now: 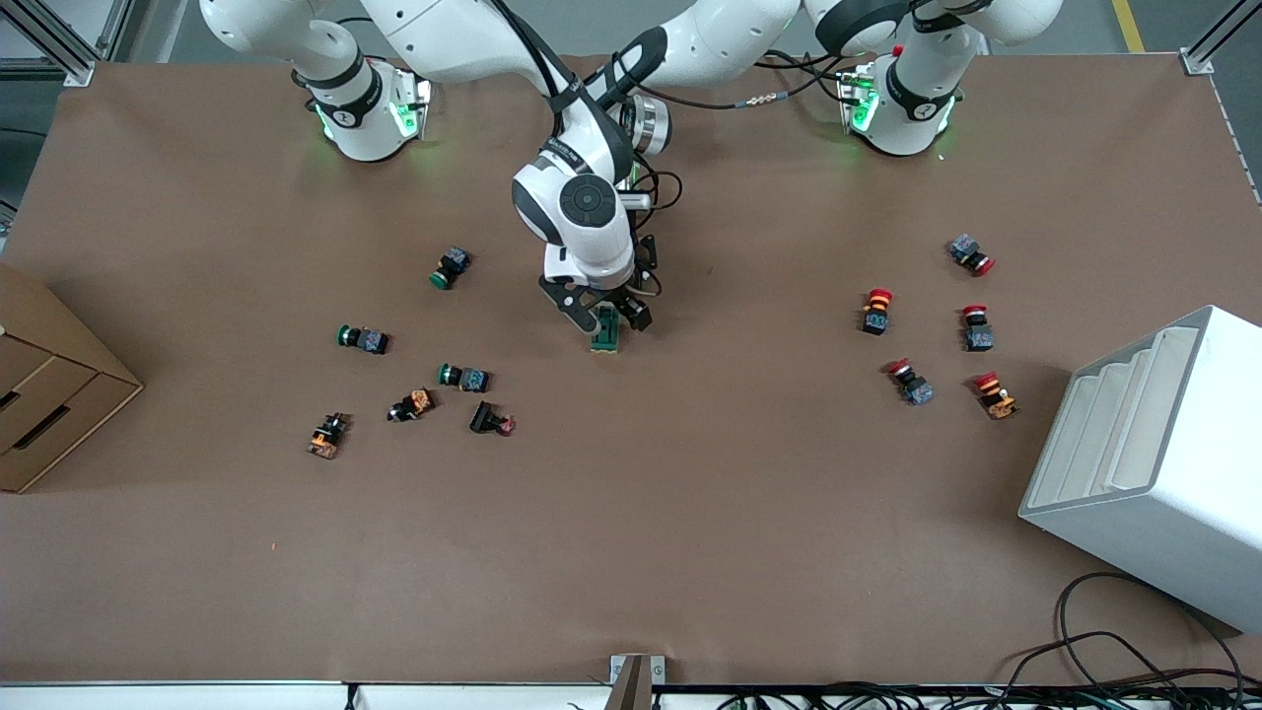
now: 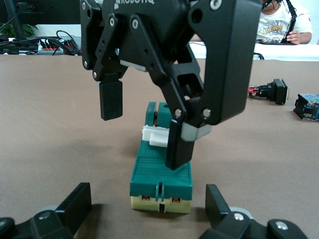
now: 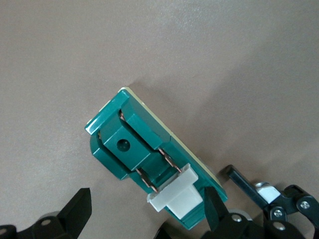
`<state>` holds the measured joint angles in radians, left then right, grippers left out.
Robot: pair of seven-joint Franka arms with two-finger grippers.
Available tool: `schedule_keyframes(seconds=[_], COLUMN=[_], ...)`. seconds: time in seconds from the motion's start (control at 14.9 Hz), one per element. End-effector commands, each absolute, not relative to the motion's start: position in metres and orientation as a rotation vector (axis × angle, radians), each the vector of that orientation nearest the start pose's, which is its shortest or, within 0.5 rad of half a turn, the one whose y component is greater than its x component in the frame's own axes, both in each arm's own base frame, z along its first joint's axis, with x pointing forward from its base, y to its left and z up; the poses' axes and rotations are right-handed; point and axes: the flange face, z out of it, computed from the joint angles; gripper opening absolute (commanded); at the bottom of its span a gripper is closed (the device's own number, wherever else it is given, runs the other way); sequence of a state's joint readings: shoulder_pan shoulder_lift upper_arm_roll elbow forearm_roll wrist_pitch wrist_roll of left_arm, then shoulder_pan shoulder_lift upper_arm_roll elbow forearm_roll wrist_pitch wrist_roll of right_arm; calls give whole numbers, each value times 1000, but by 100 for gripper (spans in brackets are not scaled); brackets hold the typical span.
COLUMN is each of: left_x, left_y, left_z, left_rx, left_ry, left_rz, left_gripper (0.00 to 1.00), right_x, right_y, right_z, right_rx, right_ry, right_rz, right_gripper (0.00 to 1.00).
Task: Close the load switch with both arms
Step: 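Swing the white handle up with the left gripper while the right gripper holds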
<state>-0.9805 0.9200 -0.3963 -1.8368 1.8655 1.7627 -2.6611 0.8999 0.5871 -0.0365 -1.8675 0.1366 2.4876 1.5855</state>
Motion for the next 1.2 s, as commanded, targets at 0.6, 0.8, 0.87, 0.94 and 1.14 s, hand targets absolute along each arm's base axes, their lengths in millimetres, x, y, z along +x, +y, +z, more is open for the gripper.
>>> schedule_keyframes(seconds=[0.6,0.8,0.87,0.94,1.14], left_x=[194,194,195,195,196], left_y=[-564,-564,-565,-565,-566], left_z=[26,26,26,27,27], left_rx=[-2674,-2674,-2673,-2674,-2674], left_ry=[-40,-40,-40,-41,-45], left_rz=[-1778,-1778,-1778,-1779,-1782], left_gripper=[100,100,100,100,100], right_x=[430,444,447,448,459], right_y=[507,508,509,509,506], right_z=[199,213,216,218,224], right_rx=[-2780,-2746,-2739,-2734,-2720], right_ry=[1259,1269,1270,1270,1267], right_rz=[58,46,43,41,27], right_gripper=[100,100,100,100,100])
